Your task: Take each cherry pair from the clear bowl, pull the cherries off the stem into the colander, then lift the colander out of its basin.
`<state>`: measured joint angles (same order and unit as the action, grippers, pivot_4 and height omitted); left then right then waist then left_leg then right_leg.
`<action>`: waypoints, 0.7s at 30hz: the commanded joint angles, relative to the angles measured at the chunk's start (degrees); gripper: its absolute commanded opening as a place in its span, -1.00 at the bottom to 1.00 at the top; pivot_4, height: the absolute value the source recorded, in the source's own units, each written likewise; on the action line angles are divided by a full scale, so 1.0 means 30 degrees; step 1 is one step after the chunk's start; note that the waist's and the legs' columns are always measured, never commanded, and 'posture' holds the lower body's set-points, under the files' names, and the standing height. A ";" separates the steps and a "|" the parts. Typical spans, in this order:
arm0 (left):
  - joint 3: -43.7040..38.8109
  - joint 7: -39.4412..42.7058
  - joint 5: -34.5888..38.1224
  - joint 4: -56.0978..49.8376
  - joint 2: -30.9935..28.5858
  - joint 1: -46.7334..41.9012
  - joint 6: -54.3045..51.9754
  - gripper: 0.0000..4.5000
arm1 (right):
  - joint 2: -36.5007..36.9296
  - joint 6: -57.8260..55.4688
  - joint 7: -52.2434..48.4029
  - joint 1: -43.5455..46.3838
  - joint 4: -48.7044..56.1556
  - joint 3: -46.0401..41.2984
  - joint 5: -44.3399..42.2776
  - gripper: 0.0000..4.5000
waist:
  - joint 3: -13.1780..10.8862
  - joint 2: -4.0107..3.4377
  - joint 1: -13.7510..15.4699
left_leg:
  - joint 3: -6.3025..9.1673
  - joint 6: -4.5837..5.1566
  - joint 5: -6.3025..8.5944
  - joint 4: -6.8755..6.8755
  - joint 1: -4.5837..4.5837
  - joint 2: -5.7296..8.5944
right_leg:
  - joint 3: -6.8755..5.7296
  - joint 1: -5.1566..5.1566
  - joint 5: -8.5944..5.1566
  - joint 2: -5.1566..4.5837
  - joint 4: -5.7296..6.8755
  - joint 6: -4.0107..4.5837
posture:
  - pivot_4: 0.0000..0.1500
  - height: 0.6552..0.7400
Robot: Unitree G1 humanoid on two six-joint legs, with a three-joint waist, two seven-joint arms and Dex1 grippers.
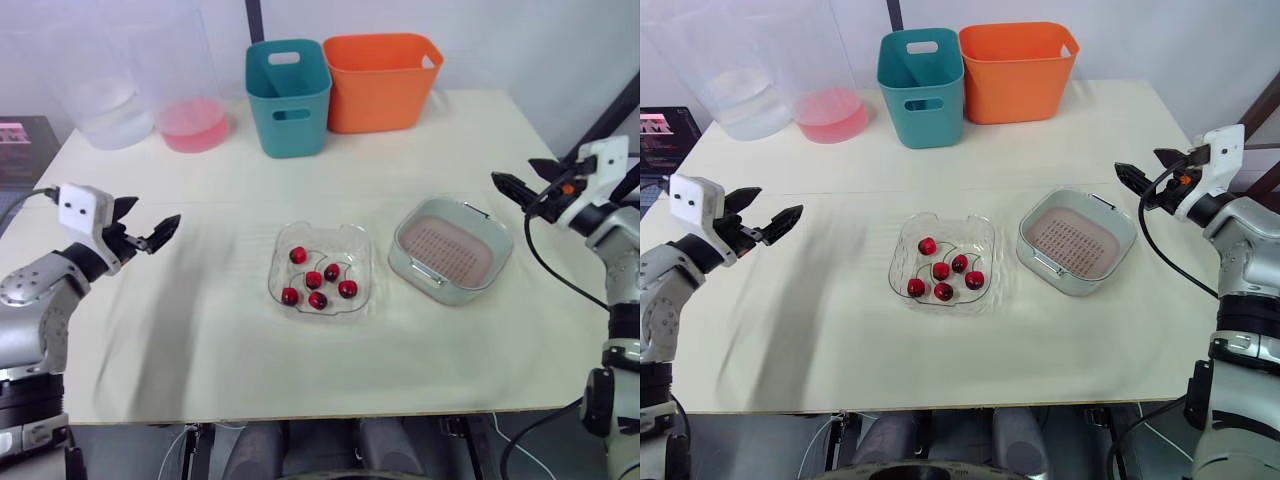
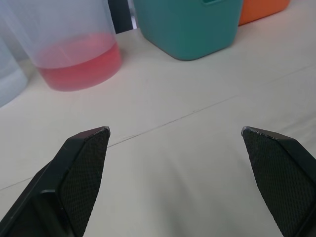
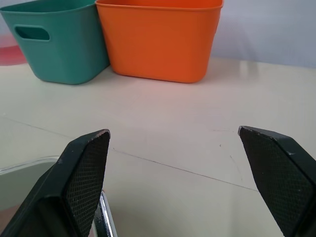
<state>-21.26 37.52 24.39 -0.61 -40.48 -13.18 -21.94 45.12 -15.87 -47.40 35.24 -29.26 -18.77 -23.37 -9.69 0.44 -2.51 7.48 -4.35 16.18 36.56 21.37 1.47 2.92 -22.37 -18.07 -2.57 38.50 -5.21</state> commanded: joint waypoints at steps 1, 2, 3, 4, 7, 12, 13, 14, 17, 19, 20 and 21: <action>-0.0608 0.0041 0.0068 -0.0142 -0.0265 -0.0123 0.0465 1.00 | 0.0186 0.0267 0.0037 0.0179 0.0797 -0.0601 -0.0297 0.97 | 0.0000 0.0000 -0.0001 | 0.0000 0.0000 0.0000 0.0000 0.0000 0.0000 | 0.0000 0.0000 0.0000 0.0000 0.0000 0.0000 | 1.00 1.00; -0.0568 -0.0023 -0.0067 -0.0057 -0.0281 -0.0144 0.0568 1.00 | 0.0174 0.0270 0.0038 0.0180 0.0794 -0.0596 -0.0297 0.97 | 0.0000 0.0000 -0.0001 | -0.0001 0.0000 0.0000 0.0000 0.0000 0.0000 | 0.0000 0.0000 0.0000 0.0000 0.0000 0.0000 | 1.00 1.00; -0.0562 -0.0026 -0.0095 -0.0006 -0.0281 -0.0167 0.0623 1.00 | 0.0166 0.0266 0.0038 0.0180 0.0799 -0.0595 -0.0302 0.97 | 0.0000 0.0000 -0.0002 | -0.0001 0.0000 0.0000 0.0000 0.0000 0.0000 | 0.0000 0.0000 0.0000 0.0000 0.0000 0.0000 | 1.00 1.00; -0.0560 -0.0025 -0.0097 0.0028 -0.0271 -0.0180 0.0664 1.00 | 0.0160 0.0267 0.0036 0.0177 0.0799 -0.0595 -0.0305 0.97 | 0.0000 0.0000 -0.0003 | -0.0001 0.0000 0.0000 0.0000 0.0000 0.0000 | 0.0000 0.0000 0.0000 0.0000 0.0000 0.0000 | 1.00 1.00; -0.0469 0.0085 -0.0023 0.0046 -0.0311 -0.0161 0.0629 1.00 | 0.0173 0.0270 0.0012 0.0174 0.0786 -0.0586 -0.0297 0.97 | 0.0000 0.0000 -0.0001 | 0.0001 0.0000 0.0000 0.0000 0.0000 0.0000 | 0.0000 -0.0001 0.0000 0.0000 0.0000 0.0000 | 1.00 1.00; -0.0420 0.0180 0.0108 -0.0012 -0.0248 -0.0124 0.0584 1.00 | 0.0230 0.0204 -0.0035 0.0154 0.0823 -0.0583 -0.0301 0.97 | 0.0000 0.0000 -0.0001 | -0.0001 0.0000 0.0000 0.0000 0.0000 0.0000 | 0.0000 0.0000 0.0000 -0.0001 0.0000 0.0000 | 1.00 1.00; -0.0416 0.0199 0.0116 -0.0023 -0.0237 -0.0112 0.0580 1.00 | 0.0243 0.0192 -0.0043 0.0146 0.0830 -0.0581 -0.0297 0.97 | 0.0000 0.0000 -0.0001 | 0.0000 0.0000 0.0000 0.0000 0.0000 0.0000 | 0.0000 0.0000 0.0000 -0.0001 0.0000 0.0000 | 1.00 1.00; -0.0410 0.0215 0.0119 -0.0030 -0.0232 -0.0105 0.0577 1.00 | 0.0258 0.0176 -0.0049 0.0145 0.0839 -0.0581 -0.0294 0.97 | 0.0000 0.0000 -0.0002 | 0.0000 0.0000 0.0000 0.0000 0.0000 0.0000 | 0.0000 0.0000 0.0000 0.0000 0.0000 0.0000 | 1.00 1.00; -0.0396 0.0238 0.0111 -0.0023 -0.0205 -0.0122 0.0571 1.00 | 0.0286 0.0136 -0.0053 0.0157 0.0861 -0.0571 -0.0283 0.97 | 0.0000 0.0000 -0.0002 | 0.0000 0.0000 0.0000 0.0000 0.0000 0.0000 | 0.0000 -0.0001 0.0000 0.0000 0.0000 0.0000 | 1.00 1.00; -0.0392 0.0250 0.0096 -0.0022 -0.0180 -0.0135 0.0570 1.00 | 0.0306 0.0087 -0.0055 0.0168 0.0889 -0.0563 -0.0284 0.97 | 0.0000 -0.0001 -0.0001 | -0.0001 0.0000 0.0000 0.0000 0.0000 0.0000 | 0.0000 -0.0001 0.0000 -0.0001 0.0000 0.0000 | 1.00 1.00; -0.0387 0.0252 0.0091 -0.0023 -0.0171 -0.0140 0.0568 1.00 | 0.0314 0.0052 -0.0047 0.0184 0.0892 -0.0559 -0.0286 0.97 | 0.0000 0.0000 -0.0001 | -0.0001 0.0000 0.0000 0.0000 0.0000 0.0000 | 0.0000 0.0000 0.0000 -0.0001 0.0000 0.0000 | 1.00 1.00; -0.0380 0.0249 0.0083 -0.0024 -0.0164 -0.0144 0.0566 1.00 | 0.0324 0.0007 -0.0036 0.0199 0.0906 -0.0555 -0.0288 0.97 | 0.0000 0.0000 -0.0002 | -0.0001 0.0000 0.0000 0.0000 0.0000 0.0000 | 0.0000 0.0000 0.0000 -0.0001 0.0000 0.0000 | 1.00 1.00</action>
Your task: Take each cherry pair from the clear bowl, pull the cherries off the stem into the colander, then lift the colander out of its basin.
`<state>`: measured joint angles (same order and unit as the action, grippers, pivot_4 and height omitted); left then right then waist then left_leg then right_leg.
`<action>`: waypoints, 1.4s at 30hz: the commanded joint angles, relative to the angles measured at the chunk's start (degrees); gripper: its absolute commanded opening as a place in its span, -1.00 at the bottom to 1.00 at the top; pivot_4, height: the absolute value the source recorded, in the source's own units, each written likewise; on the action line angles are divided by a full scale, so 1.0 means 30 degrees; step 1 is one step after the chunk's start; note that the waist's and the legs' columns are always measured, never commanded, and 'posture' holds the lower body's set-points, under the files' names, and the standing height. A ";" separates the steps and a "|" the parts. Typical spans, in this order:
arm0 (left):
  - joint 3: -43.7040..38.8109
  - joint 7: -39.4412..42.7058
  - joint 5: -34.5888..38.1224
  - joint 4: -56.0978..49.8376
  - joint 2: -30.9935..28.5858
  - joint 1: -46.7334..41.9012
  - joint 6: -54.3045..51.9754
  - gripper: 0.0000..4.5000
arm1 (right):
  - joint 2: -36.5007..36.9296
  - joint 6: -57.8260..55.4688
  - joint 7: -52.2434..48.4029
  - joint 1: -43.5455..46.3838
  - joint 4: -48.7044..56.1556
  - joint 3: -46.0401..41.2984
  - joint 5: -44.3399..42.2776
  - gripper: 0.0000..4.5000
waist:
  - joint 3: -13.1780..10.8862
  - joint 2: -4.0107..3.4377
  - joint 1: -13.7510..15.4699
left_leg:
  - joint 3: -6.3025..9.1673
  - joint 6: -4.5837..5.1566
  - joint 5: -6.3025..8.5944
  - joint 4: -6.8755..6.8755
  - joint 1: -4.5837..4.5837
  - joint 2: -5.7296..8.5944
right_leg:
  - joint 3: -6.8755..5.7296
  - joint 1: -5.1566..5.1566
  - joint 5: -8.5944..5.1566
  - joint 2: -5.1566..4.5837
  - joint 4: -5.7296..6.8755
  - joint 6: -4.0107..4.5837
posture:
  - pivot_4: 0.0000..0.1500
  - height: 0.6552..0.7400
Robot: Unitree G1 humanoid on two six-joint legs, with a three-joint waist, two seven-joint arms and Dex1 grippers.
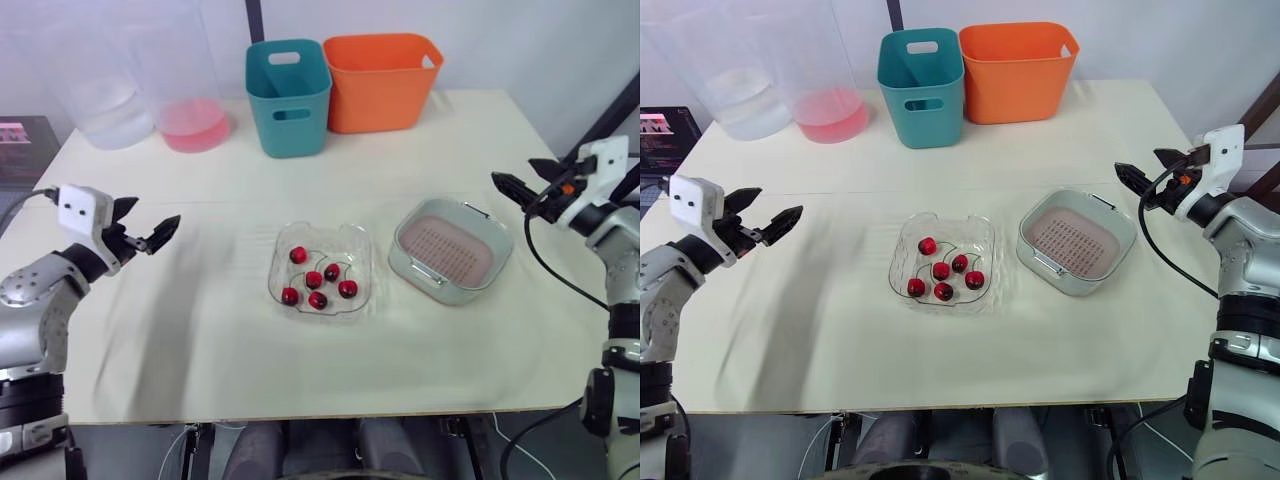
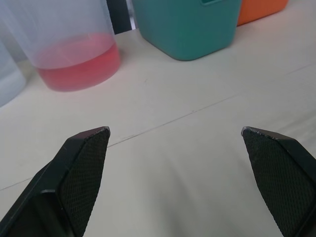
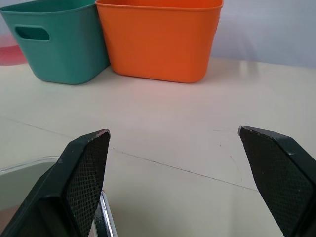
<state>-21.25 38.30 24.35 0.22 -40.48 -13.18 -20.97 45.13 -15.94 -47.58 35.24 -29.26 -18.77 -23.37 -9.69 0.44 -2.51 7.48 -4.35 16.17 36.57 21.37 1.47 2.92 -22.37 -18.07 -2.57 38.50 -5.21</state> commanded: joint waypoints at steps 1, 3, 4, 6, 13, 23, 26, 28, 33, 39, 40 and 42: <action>-0.0376 -0.0014 0.0094 -0.0305 -0.0164 -0.0141 0.0232 1.00 | 0.0331 -0.0087 0.0055 0.0218 0.0960 -0.0558 -0.0317 0.97 | 0.0000 0.0000 -0.0001 | 0.0000 0.0000 0.0000 0.0000 0.0000 0.0000 | 0.0000 0.0000 0.0000 0.0000 0.0000 0.0000 | 1.00 1.00; -0.0366 -0.0012 0.0093 -0.0309 -0.0171 -0.0145 0.0207 1.00 | 0.0340 -0.0340 0.0117 0.0276 0.1079 -0.0554 -0.0371 0.97 | 0.0000 0.0000 -0.0002 | 0.0000 0.0000 0.0000 0.0000 -0.0001 0.0000 | 0.0000 0.0000 0.0000 0.0000 0.0000 0.0000 | 1.00 1.00; -0.0372 -0.0002 0.0105 -0.0331 -0.0180 -0.0131 0.0186 1.00 | 0.0346 -0.0502 0.0164 0.0309 0.1182 -0.0540 -0.0384 0.97 | 0.0000 0.0000 -0.0002 | 0.0001 0.0000 0.0000 0.0000 0.0000 0.0000 | 0.0000 0.0000 0.0000 0.0000 0.0000 0.0000 | 1.00 1.00; -0.0403 0.0023 0.0149 -0.0375 -0.0209 -0.0115 0.0131 1.00 | 0.0361 -0.0884 0.0286 0.0374 0.1488 -0.0498 -0.0396 0.97 | 0.0000 0.0000 -0.0003 | 0.0000 0.0000 0.0000 0.0000 0.0000 0.0000 | 0.0000 -0.0001 0.0000 0.0001 0.0000 0.0000 | 1.00 1.00; -0.0950 0.0701 0.0959 -0.0840 -0.1238 -0.0547 -0.1022 1.00 | 0.1122 -0.7634 0.0753 0.2327 0.5307 0.0682 -0.1784 0.97 | -0.0005 -0.0009 -0.0039 | 0.0008 0.0000 0.0000 -0.0001 0.0004 -0.0002 | 0.0008 -0.0016 0.0000 0.0000 0.0009 0.0001 | 1.00 1.00; -0.1320 0.5584 0.5251 -0.5742 -0.5638 0.1138 -0.6224 1.00 | -0.1505 -2.1076 0.1548 0.6054 1.3180 0.5777 -0.5853 0.97 | -0.0005 -0.0012 -0.0015 | 0.0073 -0.0003 -0.0002 -0.0143 0.0035 -0.0041 | -0.0005 -0.0068 0.0004 0.0009 -0.0104 0.0011 | 1.00 1.00; -0.1580 0.5970 0.6371 -0.7630 -0.6079 0.2403 -0.7576 1.00 | -0.2717 -2.3290 0.2251 0.5781 1.4995 0.6382 -0.6717 0.97 | -0.0006 -0.0012 0.0042 | 0.0065 0.0004 0.0003 -0.0145 0.0108 -0.0023 | -0.0001 -0.0139 0.0004 -0.0023 -0.0113 0.0011 | 1.00 1.00; -0.1453 0.5744 0.6885 -0.8930 -0.5967 0.3247 -0.8291 1.00 | -0.3884 -2.3985 0.3001 0.5234 1.5848 0.7547 -0.6735 0.86 | -0.0001 -0.0004 0.0218 | 0.0102 0.0004 0.0003 -0.0126 0.0152 -0.0017 | -0.0029 -0.0158 0.0004 -0.0031 -0.0121 0.0011 | 1.00 1.00; -0.1292 0.5160 0.6938 -1.0192 -0.5481 0.4487 -0.8502 1.00 | -0.4083 -2.2397 0.3683 0.5434 1.6770 1.1603 -0.5125 0.21 | -0.0005 -0.0012 -0.0062 | 0.0078 0.0001 0.0001 -0.0139 0.0048 -0.0046 | -0.0020 -0.0104 0.0012 0.0005 -0.0094 0.0024 | 1.00 1.00; -0.1046 0.5032 0.6929 -1.0282 -0.5273 0.4624 -0.8284 1.00 | -0.4689 -2.0574 0.3785 0.5764 1.6466 1.4717 -0.3536 0.21 | 0.0000 -0.0002 -0.0029 | 0.0073 -0.0008 -0.0004 -0.0129 0.0023 -0.0047 | -0.0027 -0.0092 0.0019 0.0015 -0.0067 0.0036 | 1.00 1.00; -0.0992 0.5073 0.6894 -1.0245 -0.5276 0.4622 -0.8235 1.00 | -0.4690 -2.0141 0.3759 0.5759 1.6280 1.5229 -0.3132 0.21 | 0.0000 -0.0002 -0.0030 | 0.0071 -0.0008 -0.0004 -0.0130 0.0023 -0.0045 | -0.0027 -0.0092 0.0019 0.0012 -0.0071 0.0036 | 1.00 1.00; -0.0835 0.5129 0.6799 -1.0088 -0.5261 0.4505 -0.8105 1.00 | -0.4654 -1.9173 0.3485 0.5871 1.5794 1.6286 -0.2303 0.21 | 0.0000 -0.0002 -0.0027 | 0.0069 -0.0008 -0.0004 -0.0134 0.0026 -0.0042 | -0.0026 -0.0093 0.0019 0.0008 -0.0083 0.0036 | 1.00 1.00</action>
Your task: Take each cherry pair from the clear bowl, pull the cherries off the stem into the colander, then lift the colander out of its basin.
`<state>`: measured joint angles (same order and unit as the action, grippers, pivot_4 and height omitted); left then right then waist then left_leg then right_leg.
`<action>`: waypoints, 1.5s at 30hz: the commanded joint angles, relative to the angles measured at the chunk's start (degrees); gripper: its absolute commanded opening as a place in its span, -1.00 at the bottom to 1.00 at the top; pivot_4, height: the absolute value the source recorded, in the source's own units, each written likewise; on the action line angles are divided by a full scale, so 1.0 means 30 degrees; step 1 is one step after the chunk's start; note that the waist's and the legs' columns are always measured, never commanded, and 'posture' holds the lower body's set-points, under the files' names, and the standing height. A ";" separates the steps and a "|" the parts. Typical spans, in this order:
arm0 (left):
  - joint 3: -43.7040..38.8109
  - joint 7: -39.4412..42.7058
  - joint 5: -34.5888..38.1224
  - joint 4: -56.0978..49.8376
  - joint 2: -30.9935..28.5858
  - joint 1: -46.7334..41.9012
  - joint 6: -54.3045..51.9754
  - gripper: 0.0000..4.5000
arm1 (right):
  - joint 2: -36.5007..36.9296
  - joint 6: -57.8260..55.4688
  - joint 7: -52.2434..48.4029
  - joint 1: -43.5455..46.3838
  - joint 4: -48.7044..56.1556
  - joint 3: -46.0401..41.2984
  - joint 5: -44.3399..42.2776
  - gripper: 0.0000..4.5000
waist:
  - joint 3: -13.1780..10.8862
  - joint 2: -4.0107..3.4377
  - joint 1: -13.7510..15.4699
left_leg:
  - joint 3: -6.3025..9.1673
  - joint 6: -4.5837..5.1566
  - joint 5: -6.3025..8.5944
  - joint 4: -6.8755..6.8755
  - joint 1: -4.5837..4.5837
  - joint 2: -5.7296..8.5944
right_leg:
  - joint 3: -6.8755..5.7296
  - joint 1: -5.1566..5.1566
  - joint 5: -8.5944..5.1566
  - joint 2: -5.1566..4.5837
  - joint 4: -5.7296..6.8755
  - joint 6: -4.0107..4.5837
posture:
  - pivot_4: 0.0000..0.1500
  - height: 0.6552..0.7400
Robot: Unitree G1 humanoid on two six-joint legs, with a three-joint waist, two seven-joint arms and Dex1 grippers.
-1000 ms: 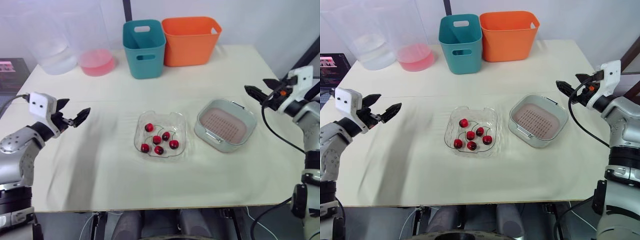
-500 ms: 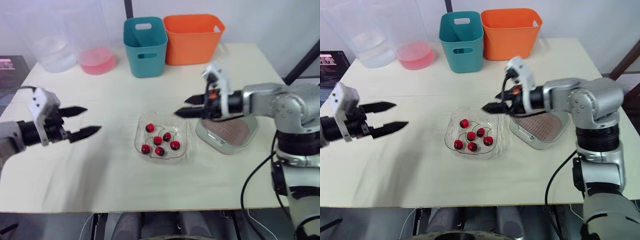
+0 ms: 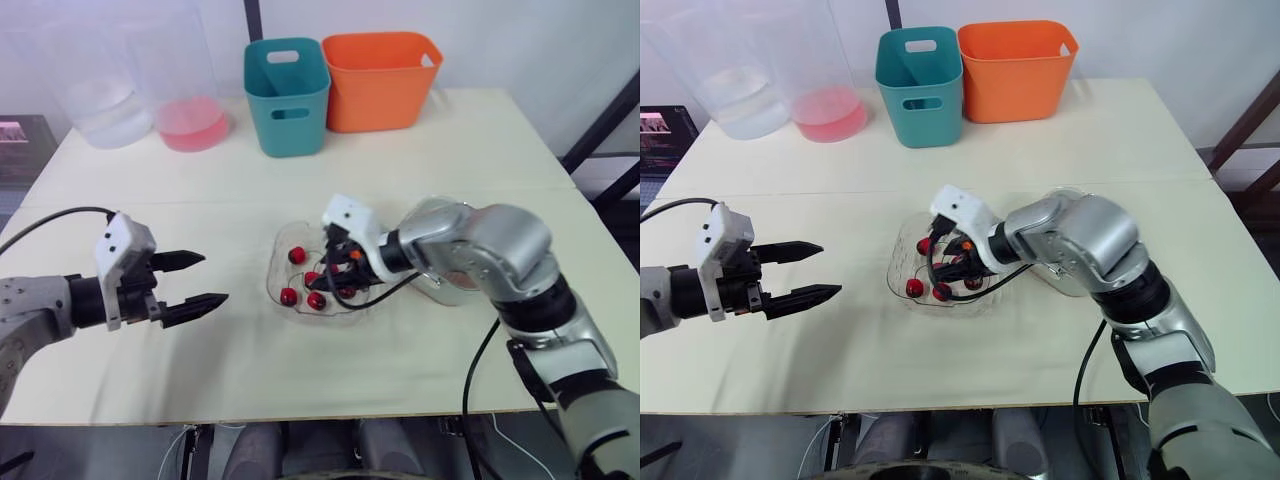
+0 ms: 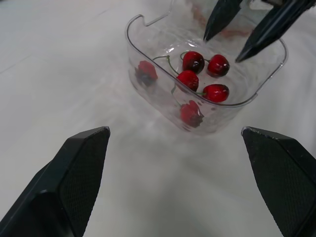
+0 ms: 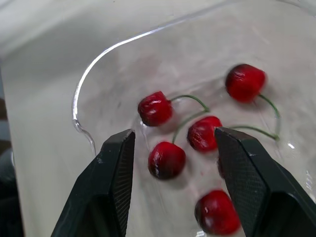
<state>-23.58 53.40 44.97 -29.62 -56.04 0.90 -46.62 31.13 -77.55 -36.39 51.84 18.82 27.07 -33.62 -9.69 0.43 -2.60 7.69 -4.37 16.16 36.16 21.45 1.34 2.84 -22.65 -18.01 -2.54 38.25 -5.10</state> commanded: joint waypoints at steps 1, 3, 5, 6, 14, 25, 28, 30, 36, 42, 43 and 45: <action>0.0010 0.0113 -0.0104 -0.0046 -0.0063 -0.0275 0.0503 1.00 | 0.0052 0.1760 -0.0448 0.0438 -0.0432 0.1409 0.1439 0.21 | 0.0000 -0.0001 0.0013 | -0.0001 0.0000 0.0000 0.0000 0.0005 0.0002 | 0.0000 -0.0003 0.0000 -0.0002 -0.0001 0.0000 | 1.00 1.00; 0.0143 0.0121 -0.0139 0.0116 -0.0044 -0.0429 0.0619 1.00 | 0.0123 0.2649 -0.0767 0.0675 -0.0836 0.2169 0.2241 0.21 | 0.0000 0.0000 0.0008 | 0.0002 0.0000 0.0000 -0.0002 0.0006 0.0002 | -0.0001 -0.0005 0.0000 -0.0002 -0.0007 0.0000 | 1.00 1.00; 0.0299 0.0120 -0.0197 0.0216 0.0024 -0.0571 0.0737 1.00 | 0.0035 0.3416 -0.1190 0.1045 -0.1463 0.2757 0.2936 0.21 | 0.0000 0.0000 0.0006 | 0.0003 -0.0001 0.0000 -0.0004 0.0005 0.0002 | -0.0001 -0.0007 0.0000 -0.0001 -0.0006 0.0000 | 1.00 1.00; 0.0374 0.0105 -0.0225 0.0229 0.0072 -0.0633 0.0773 1.00 | 0.0009 0.3696 -0.1438 0.1193 -0.1750 0.2976 0.3205 0.21 | 0.0000 0.0000 0.0000 | 0.0003 -0.0001 -0.0001 -0.0003 0.0004 0.0002 | -0.0001 -0.0006 0.0000 -0.0001 -0.0006 0.0000 | 1.00 1.00; 0.0589 -0.0093 -0.0204 -0.0030 0.0361 -0.0576 0.0873 1.00 | 0.0157 0.5142 -0.3285 0.1490 -0.2867 0.4315 0.5088 0.21 | -0.0001 -0.0001 -0.0006 | 0.0006 -0.0001 0.0000 -0.0005 0.0009 -0.0002 | 0.0000 -0.0015 0.0000 0.0000 -0.0007 0.0000 | 1.00 1.00; 0.0788 -0.0674 -0.0259 -0.0392 0.1103 -0.0504 0.1147 1.00 | -0.0557 0.7100 -0.4362 0.1491 -0.5092 0.5428 0.7774 0.21 | 0.0000 0.0000 0.0012 | 0.0006 -0.0003 -0.0002 0.0001 0.0010 0.0002 | 0.0001 -0.0012 0.0000 -0.0005 -0.0005 0.0000 | 1.00 1.00; 0.0821 -0.0809 -0.0252 -0.0414 0.1281 -0.0542 0.1223 1.00 | -0.0790 0.7545 -0.4638 0.1436 -0.5558 0.5582 0.8436 -0.17 | 0.0001 0.0002 0.0015 | 0.0007 -0.0003 -0.0002 -0.0001 0.0010 0.0005 | 0.0000 -0.0011 0.0000 -0.0007 -0.0006 0.0000 | 1.00 1.00; 0.0841 -0.0893 -0.0242 -0.0426 0.1379 -0.0584 0.1258 1.00 | -0.0829 0.7699 -0.4895 0.1404 -0.5641 0.5585 0.8778 -0.59 | 0.0003 0.0004 0.0015 | 0.0013 -0.0004 -0.0002 0.0001 0.0007 0.0004 | -0.0001 -0.0007 0.0000 -0.0005 -0.0005 0.0000 | 1.00 1.00; 0.0983 -0.0961 -0.0331 -0.0166 0.1507 -0.0773 0.1440 1.00 | -0.0635 0.7432 -0.5526 0.1491 -0.4863 0.4822 0.8987 -0.93 | 0.0002 0.0004 0.0014 | 0.0014 -0.0007 -0.0004 0.0000 -0.0003 0.0003 | -0.0001 0.0000 0.0001 -0.0005 -0.0005 0.0001 | 1.00 1.00; 0.1445 -0.0891 -0.0536 0.0317 0.1560 -0.1189 0.1729 1.00 | -0.0379 0.7218 -0.6199 0.1599 -0.3314 0.3975 0.8741 -0.93 | 0.0002 0.0004 0.0019 | 0.0020 -0.0007 -0.0004 -0.0010 0.0007 0.0004 | -0.0004 -0.0006 0.0001 -0.0005 -0.0020 0.0002 | 1.00 1.00; 0.1531 -0.0858 -0.0567 0.0408 0.1573 -0.1288 0.1767 1.00 | -0.0240 0.7744 -0.6438 0.1546 -0.3013 0.3983 0.8827 -0.93 | 0.0002 0.0004 0.0018 | 0.0020 -0.0007 -0.0004 -0.0008 0.0009 0.0004 | -0.0006 -0.0005 0.0001 -0.0005 -0.0020 0.0002 | 1.00 1.00; 0.1760 -0.0768 -0.0670 0.0603 0.1611 -0.1539 0.1846 1.00 | 0.0008 0.8397 -0.6790 0.1390 -0.2397 0.4084 0.8978 -0.93 | 0.0002 0.0004 0.0010 | 0.0017 -0.0007 -0.0004 -0.0008 0.0009 0.0006 | -0.0005 -0.0006 0.0001 -0.0006 -0.0022 0.0001 | 1.00 1.00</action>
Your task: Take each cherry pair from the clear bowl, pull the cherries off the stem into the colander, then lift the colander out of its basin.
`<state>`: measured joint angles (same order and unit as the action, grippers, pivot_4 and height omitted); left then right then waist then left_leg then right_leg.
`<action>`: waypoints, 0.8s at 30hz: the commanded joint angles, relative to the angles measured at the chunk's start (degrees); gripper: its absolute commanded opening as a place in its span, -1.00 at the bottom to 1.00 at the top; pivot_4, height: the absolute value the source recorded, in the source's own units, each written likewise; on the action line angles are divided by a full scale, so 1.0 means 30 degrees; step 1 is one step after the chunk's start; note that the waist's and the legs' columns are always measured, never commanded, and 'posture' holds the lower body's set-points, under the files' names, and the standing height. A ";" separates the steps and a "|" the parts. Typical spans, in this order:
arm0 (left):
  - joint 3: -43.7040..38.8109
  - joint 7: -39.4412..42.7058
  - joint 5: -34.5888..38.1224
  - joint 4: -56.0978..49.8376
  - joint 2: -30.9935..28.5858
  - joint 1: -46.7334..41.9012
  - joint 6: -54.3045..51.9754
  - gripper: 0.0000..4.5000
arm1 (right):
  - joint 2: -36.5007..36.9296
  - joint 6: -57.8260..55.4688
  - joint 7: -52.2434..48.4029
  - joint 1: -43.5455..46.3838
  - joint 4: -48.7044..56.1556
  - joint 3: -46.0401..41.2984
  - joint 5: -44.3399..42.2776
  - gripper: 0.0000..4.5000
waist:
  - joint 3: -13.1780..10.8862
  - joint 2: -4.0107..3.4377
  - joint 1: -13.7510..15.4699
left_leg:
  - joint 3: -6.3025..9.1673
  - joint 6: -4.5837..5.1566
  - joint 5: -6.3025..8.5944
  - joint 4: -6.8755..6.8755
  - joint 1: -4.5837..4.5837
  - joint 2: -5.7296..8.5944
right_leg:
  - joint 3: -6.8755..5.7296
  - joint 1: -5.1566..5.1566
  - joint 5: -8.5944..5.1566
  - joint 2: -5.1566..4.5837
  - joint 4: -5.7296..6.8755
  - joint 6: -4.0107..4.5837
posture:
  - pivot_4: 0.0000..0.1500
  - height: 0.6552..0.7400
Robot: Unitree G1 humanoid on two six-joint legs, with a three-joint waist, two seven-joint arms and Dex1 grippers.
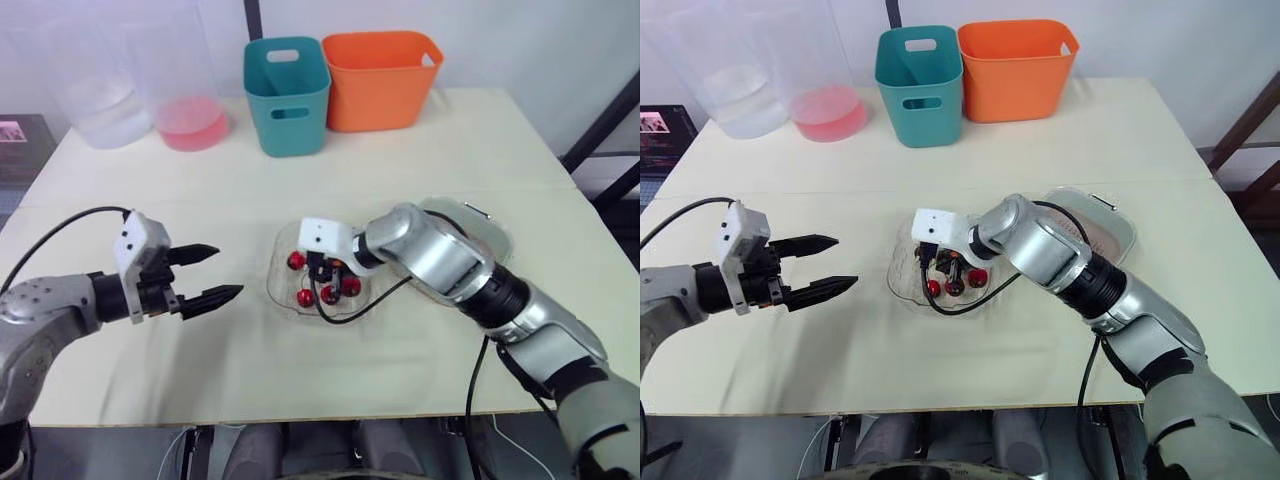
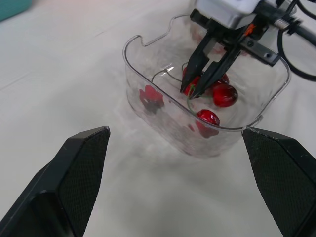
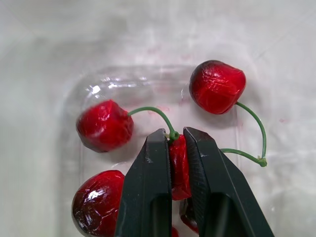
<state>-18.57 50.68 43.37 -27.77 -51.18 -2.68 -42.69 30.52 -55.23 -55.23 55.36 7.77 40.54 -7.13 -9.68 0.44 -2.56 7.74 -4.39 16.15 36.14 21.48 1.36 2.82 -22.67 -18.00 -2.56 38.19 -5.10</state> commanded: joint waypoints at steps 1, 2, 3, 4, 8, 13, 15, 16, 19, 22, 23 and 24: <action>0.0206 0.0166 -0.0192 0.0075 0.0017 -0.0470 0.0581 1.00 | 0.0365 0.1108 -0.0758 0.0095 0.1552 -0.0283 0.0148 -0.93 | 0.0000 0.0001 -0.0019 | -0.0001 0.0000 0.0000 0.0000 -0.0003 0.0000 | 0.0000 0.0003 0.0000 -0.0001 -0.0002 0.0000 | 1.00 1.00; 0.0298 0.0190 -0.0226 0.0154 0.0027 -0.0575 0.0626 1.00 | 0.0438 0.1220 -0.0955 -0.0083 0.1693 -0.0261 0.0085 -0.73 | 0.0000 0.0000 -0.0002 | -0.0001 0.0001 0.0000 -0.0001 -0.0006 -0.0002 | 0.0000 0.0004 0.0000 0.0001 -0.0004 0.0000 | 1.00 1.00; 0.0365 0.0214 -0.0247 0.0229 0.0021 -0.0662 0.0670 1.00 | 0.0516 0.1308 -0.1167 -0.0235 0.1770 -0.0245 0.0022 -0.48 | 0.0000 0.0001 -0.0005 | 0.0002 0.0001 0.0000 -0.0002 -0.0005 -0.0002 | -0.0001 0.0003 0.0000 0.0002 -0.0003 0.0000 | 1.00 1.00; 0.0404 0.0248 -0.0248 0.0280 0.0004 -0.0713 0.0698 1.00 | 0.0679 0.1520 -0.1340 -0.0386 0.1753 -0.0265 0.0068 -0.33 | 0.0001 0.0001 -0.0002 | 0.0005 0.0001 0.0000 -0.0002 -0.0003 -0.0004 | -0.0004 0.0004 0.0000 0.0004 -0.0003 0.0000 | 1.00 1.00; 0.0436 0.0343 -0.0257 0.0379 -0.0054 -0.0742 0.0755 1.00 | 0.1017 0.1779 -0.1769 -0.0435 0.1496 -0.0586 0.0241 0.50 | 0.0000 0.0001 -0.0008 | 0.0001 0.0000 0.0000 0.0005 -0.0004 0.0002 | -0.0003 0.0011 0.0000 -0.0005 -0.0003 0.0000 | 1.00 1.00; 0.0545 0.0371 -0.0293 0.0424 -0.0009 -0.0781 0.0785 1.00 | 0.1533 0.1399 -0.1978 -0.0229 0.1249 -0.1276 0.0190 0.50 | 0.0001 0.0001 0.0006 | 0.0007 0.0000 0.0000 0.0002 -0.0006 -0.0002 | -0.0005 0.0010 0.0000 0.0001 -0.0003 0.0000 | 1.00 1.00; 0.0589 0.0354 -0.0300 0.0383 0.0038 -0.0786 0.0761 1.00 | 0.1667 0.1530 -0.2014 -0.0154 0.1040 -0.1347 0.0363 0.50 | 0.0000 0.0001 -0.0011 | 0.0004 0.0001 0.0000 0.0001 -0.0005 -0.0001 | -0.0004 0.0010 0.0000 0.0000 -0.0005 0.0000 | 1.00 1.00; 0.0609 0.0359 -0.0301 0.0366 0.0050 -0.0781 0.0750 1.00 | 0.1821 0.2033 -0.1979 -0.0077 0.0798 -0.1224 0.0769 0.50 | 0.0000 0.0001 -0.0005 | 0.0002 0.0001 0.0000 0.0000 -0.0006 -0.0001 | -0.0003 0.0010 0.0000 0.0000 -0.0005 0.0000 | 1.00 1.00; 0.0646 0.0363 -0.0292 0.0326 0.0067 -0.0764 0.0715 1.00 | 0.1934 0.2793 -0.2242 0.0004 0.0599 -0.1075 0.1286 0.50 | 0.0000 0.0001 0.0009 | 0.0001 0.0001 0.0000 0.0002 -0.0005 0.0001 | -0.0003 0.0011 0.0000 -0.0002 -0.0006 0.0000 | 1.00 1.00; 0.0665 0.0345 -0.0281 0.0277 0.0077 -0.0749 0.0690 1.00 | 0.1573 0.2269 -0.2523 -0.0187 0.0878 -0.1386 0.0908 0.50 | 0.0000 0.0001 -0.0015 | 0.0003 0.0001 0.0000 0.0000 -0.0005 0.0000 | -0.0004 0.0011 0.0000 -0.0002 -0.0007 0.0000 | 1.00 1.00; 0.0669 0.0339 -0.0272 0.0255 0.0078 -0.0742 0.0678 1.00 | 0.1414 0.2069 -0.2473 -0.0276 0.0833 -0.1506 0.0854 0.50 | 0.0000 0.0001 -0.0031 | 0.0001 0.0000 0.0000 -0.0002 -0.0005 -0.0002 | -0.0002 0.0008 0.0000 0.0001 -0.0007 0.0000 | 1.00 1.00; 0.0681 0.0333 -0.0271 0.0237 0.0078 -0.0738 0.0669 1.00 | 0.1280 0.1853 -0.2436 -0.0356 0.0763 -0.1618 0.0786 0.50 | 0.0000 0.0001 -0.0032 | 0.0002 0.0000 0.0000 -0.0002 -0.0006 -0.0003 | -0.0002 0.0007 0.0000 0.0002 -0.0006 0.0000 | 1.00 1.00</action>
<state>-16.11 51.64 42.44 -25.93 -51.03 -4.54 -41.54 35.08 -48.89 -62.37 53.78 8.73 37.72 -4.04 -9.68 0.44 -2.65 7.74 -4.39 16.15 36.13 21.46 1.34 2.82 -22.65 -18.01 -2.55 38.17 -5.10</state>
